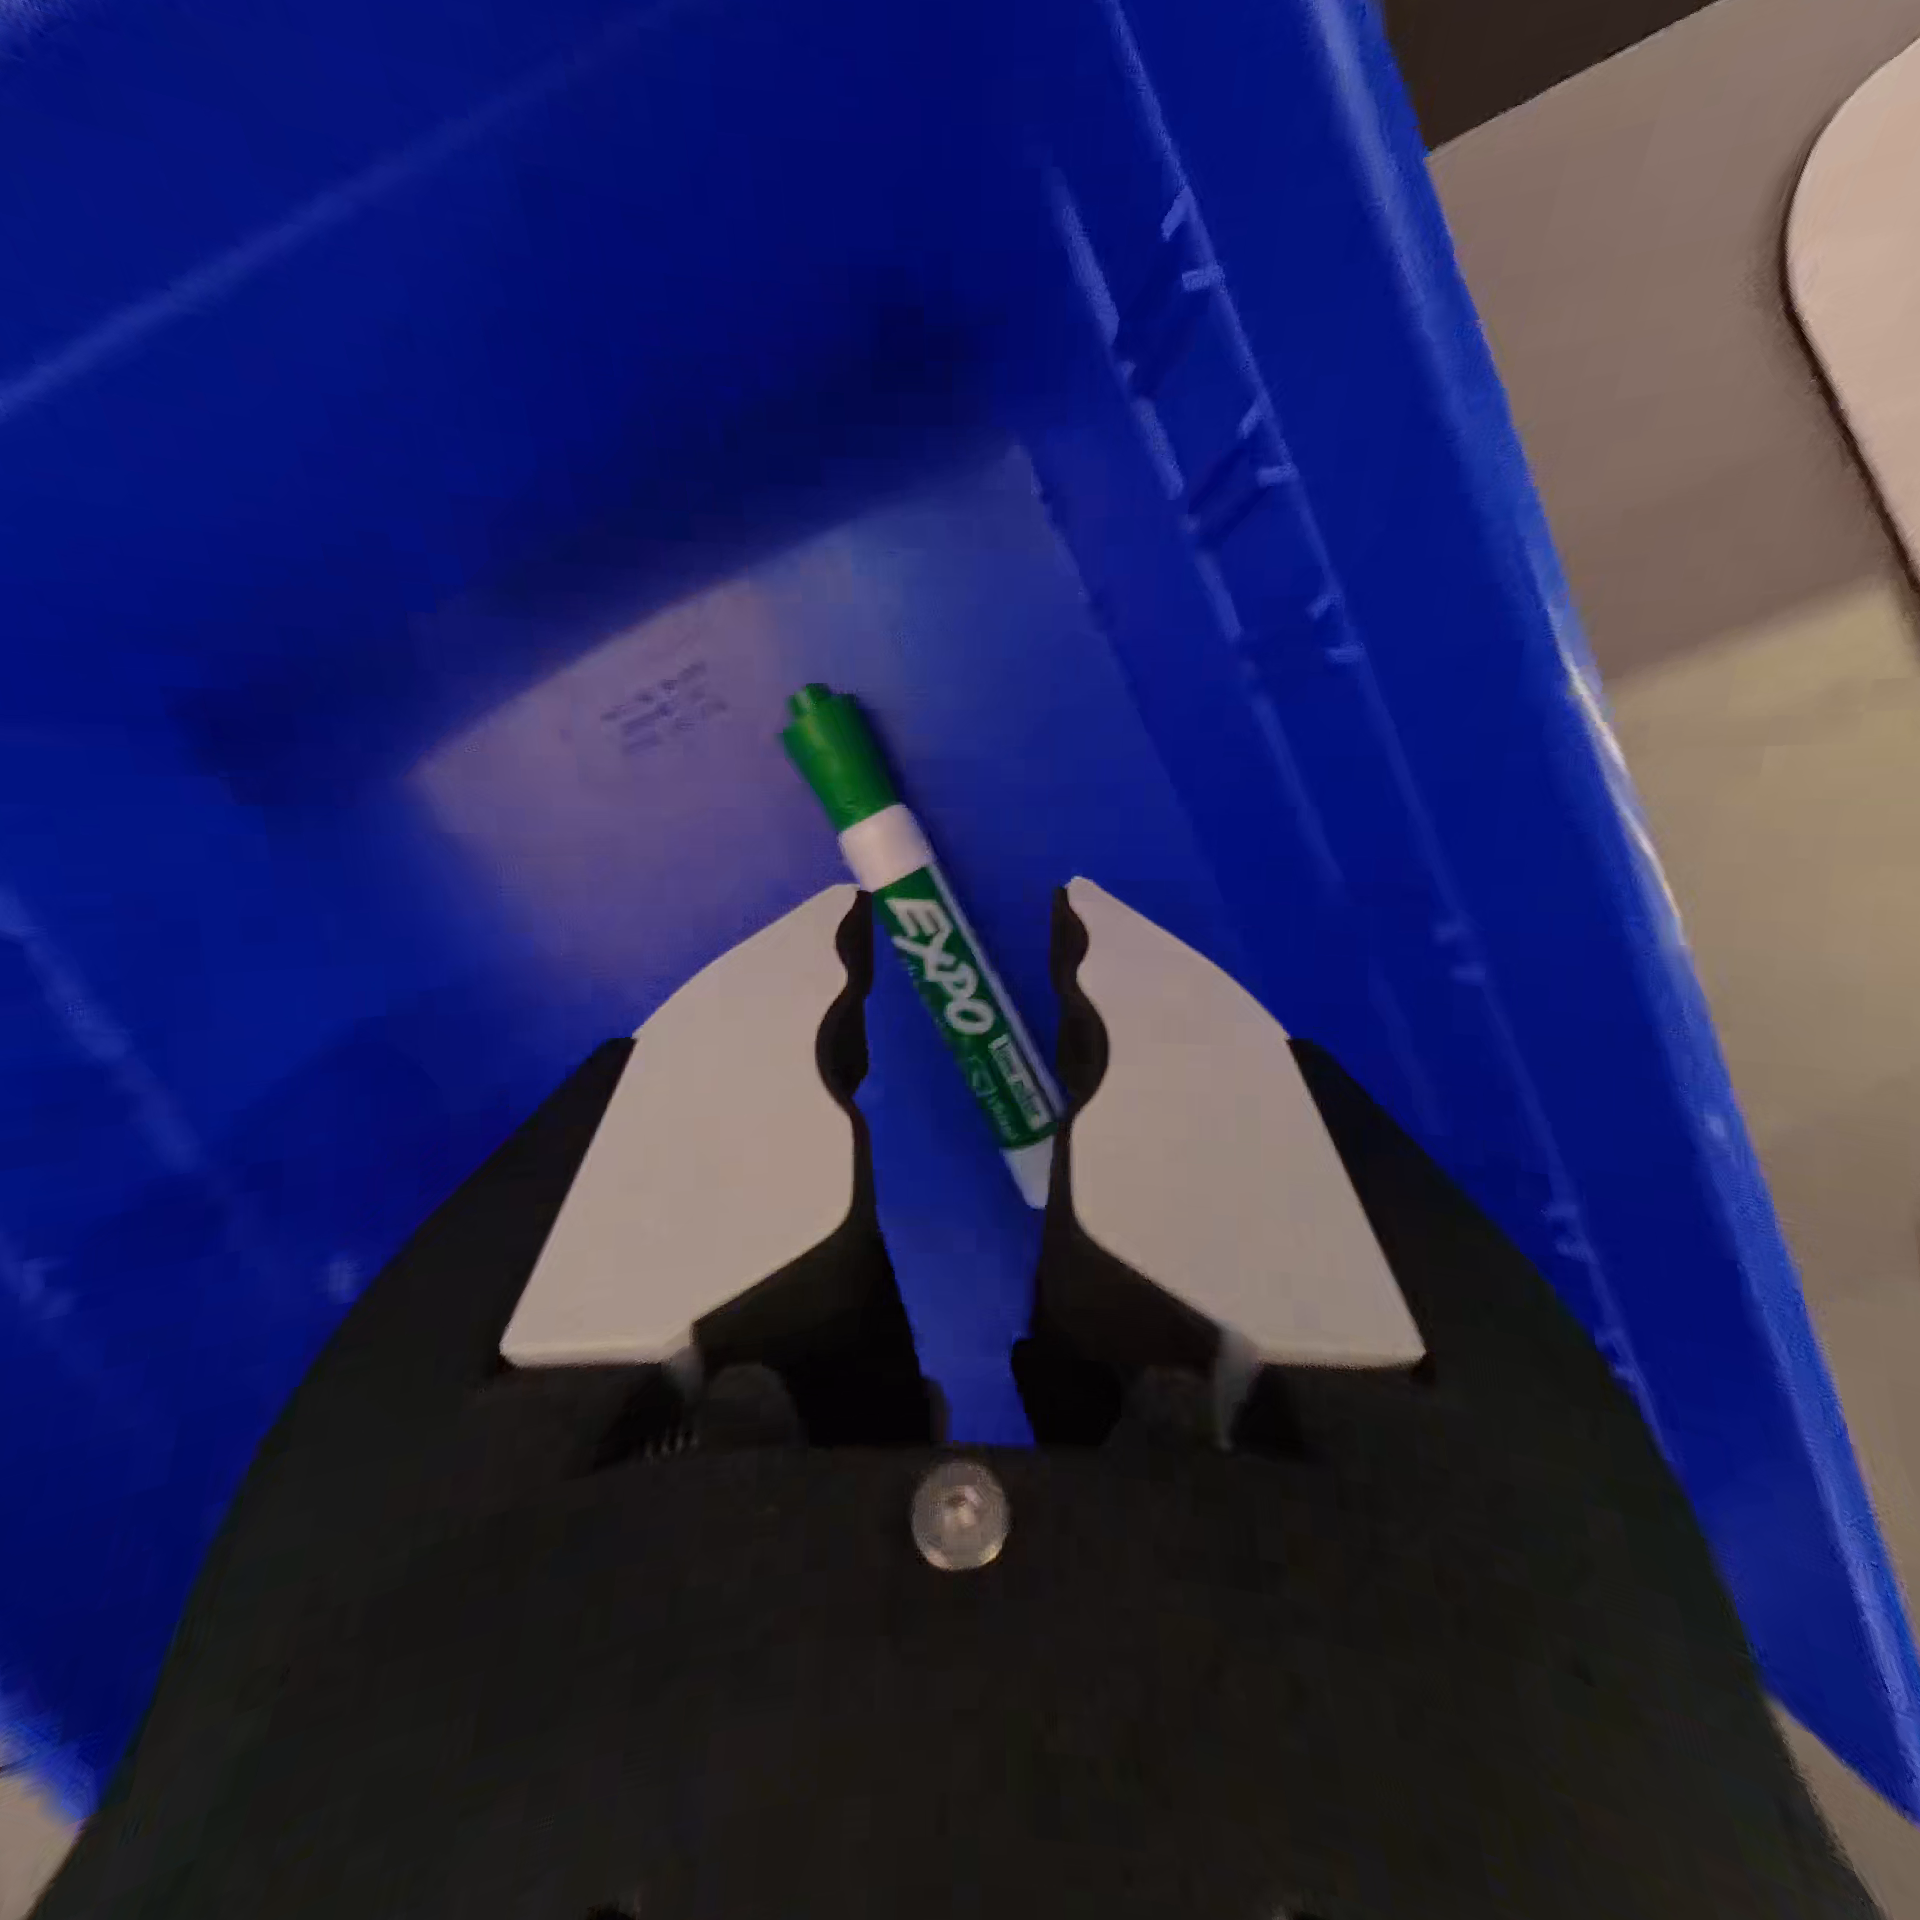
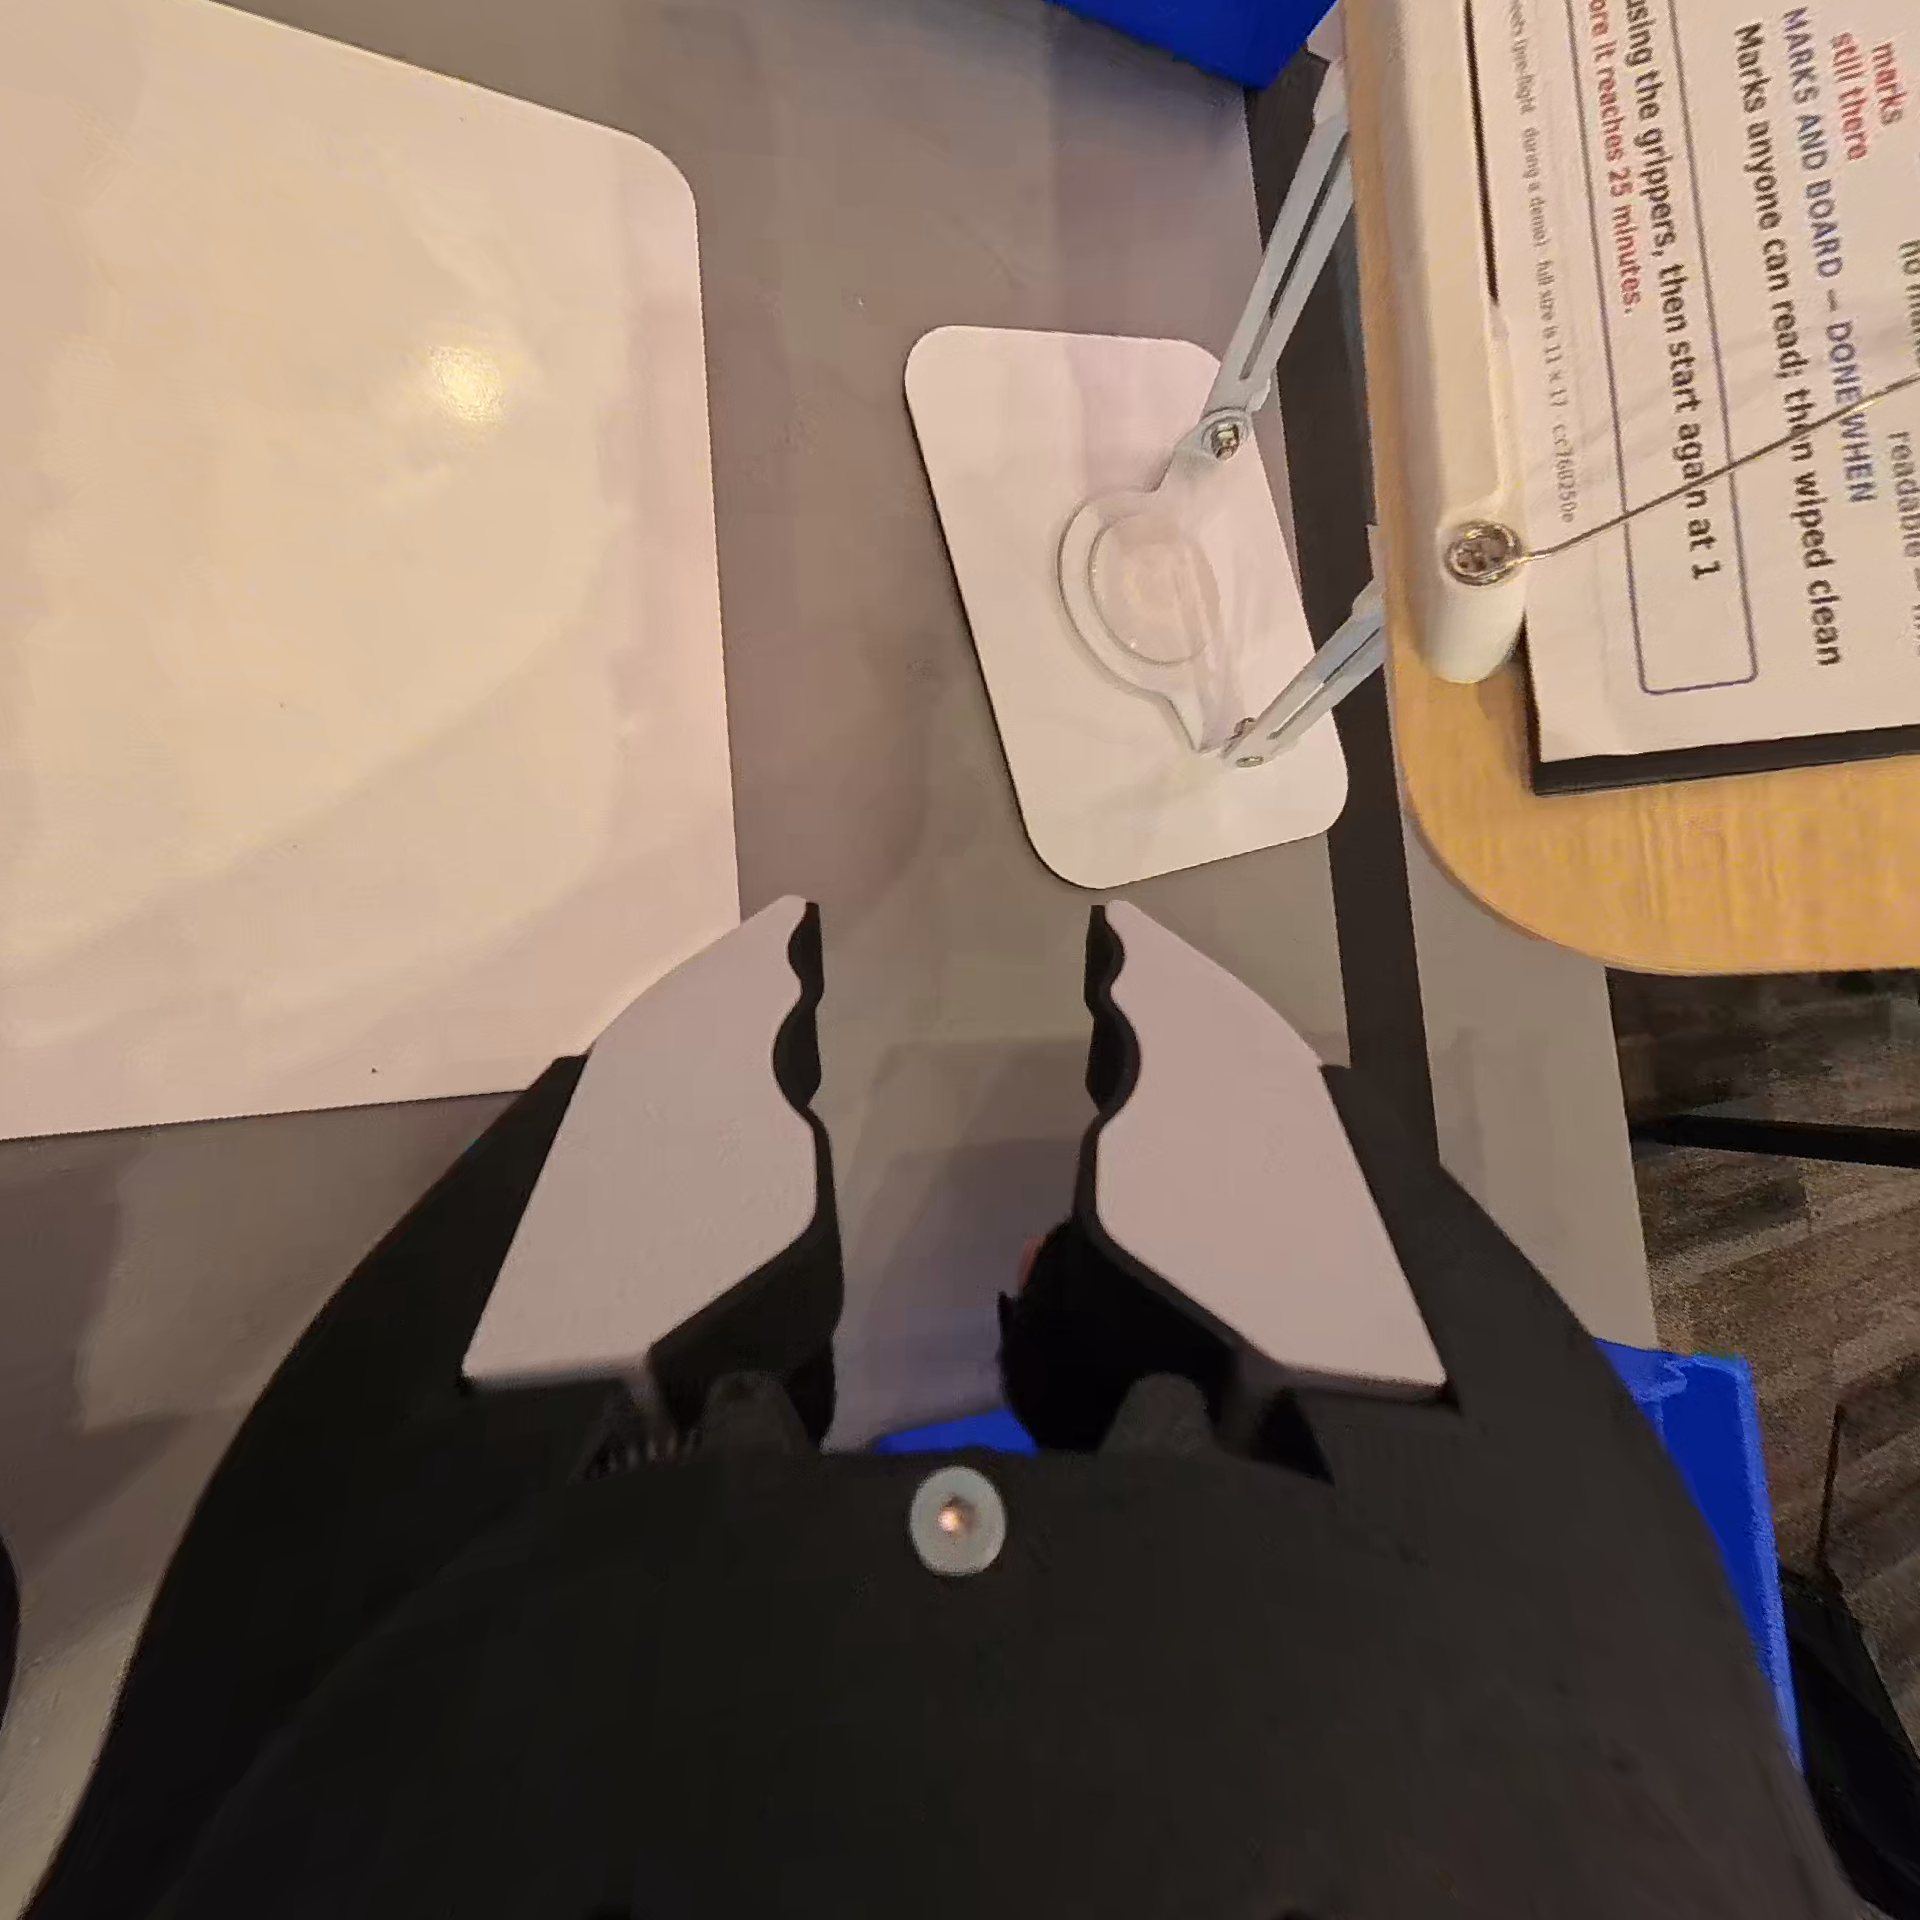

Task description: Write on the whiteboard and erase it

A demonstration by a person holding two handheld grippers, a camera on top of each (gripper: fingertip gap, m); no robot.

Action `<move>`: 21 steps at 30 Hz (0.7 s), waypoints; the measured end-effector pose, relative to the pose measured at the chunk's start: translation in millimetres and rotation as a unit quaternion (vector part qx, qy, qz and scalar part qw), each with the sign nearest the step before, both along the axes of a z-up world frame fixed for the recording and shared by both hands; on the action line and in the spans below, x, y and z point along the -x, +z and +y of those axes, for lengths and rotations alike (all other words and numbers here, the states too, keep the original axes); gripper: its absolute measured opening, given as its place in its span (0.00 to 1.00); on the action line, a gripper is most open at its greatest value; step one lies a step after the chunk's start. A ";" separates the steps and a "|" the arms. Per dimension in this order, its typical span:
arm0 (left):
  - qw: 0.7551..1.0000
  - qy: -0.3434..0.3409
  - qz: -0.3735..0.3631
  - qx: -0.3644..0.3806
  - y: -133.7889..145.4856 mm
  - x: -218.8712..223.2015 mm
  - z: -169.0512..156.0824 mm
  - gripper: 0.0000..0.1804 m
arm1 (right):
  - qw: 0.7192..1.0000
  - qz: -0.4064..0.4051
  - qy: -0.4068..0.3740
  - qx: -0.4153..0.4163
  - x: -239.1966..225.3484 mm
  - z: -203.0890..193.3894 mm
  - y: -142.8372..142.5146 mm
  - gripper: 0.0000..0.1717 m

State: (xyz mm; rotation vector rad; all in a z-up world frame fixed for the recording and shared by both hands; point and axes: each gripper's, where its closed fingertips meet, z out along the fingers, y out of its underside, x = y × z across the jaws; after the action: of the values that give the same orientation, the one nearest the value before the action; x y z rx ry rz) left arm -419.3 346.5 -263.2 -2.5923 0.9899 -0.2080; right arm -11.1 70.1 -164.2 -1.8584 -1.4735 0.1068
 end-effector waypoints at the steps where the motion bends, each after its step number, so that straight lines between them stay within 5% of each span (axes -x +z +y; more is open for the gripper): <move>1: 1.000 0.007 -0.001 0.021 -7.5 -1.7 0.0 0.20 | 1.000 -0.002 0.000 0.000 0.2 0.4 -1.0 0.29; 7: 0.997 0.025 0.055 0.051 -38.8 3.9 10.2 0.16 | 1.000 -0.005 0.005 0.007 3.1 0.4 -7.1 0.29; 15: 1.000 0.027 0.004 0.008 -35.7 2.1 17.2 0.11 | 1.000 -0.001 0.006 -0.005 3.1 1.9 -3.6 0.29; 18: 0.995 0.033 -0.084 -0.049 0.0 -5.8 17.8 0.11 | 0.999 0.012 0.008 -0.040 7.5 4.1 10.7 0.29; 21: 0.971 0.020 -0.200 -0.128 71.4 -24.3 6.0 0.10 | 0.994 0.051 0.015 -0.092 20.5 6.3 35.7 0.30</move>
State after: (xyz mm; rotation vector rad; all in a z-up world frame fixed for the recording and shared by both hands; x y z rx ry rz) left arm -395.1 352.5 -191.9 -2.2138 0.7616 -0.5327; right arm -31.6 76.4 -128.6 -1.6595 -1.3932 0.0757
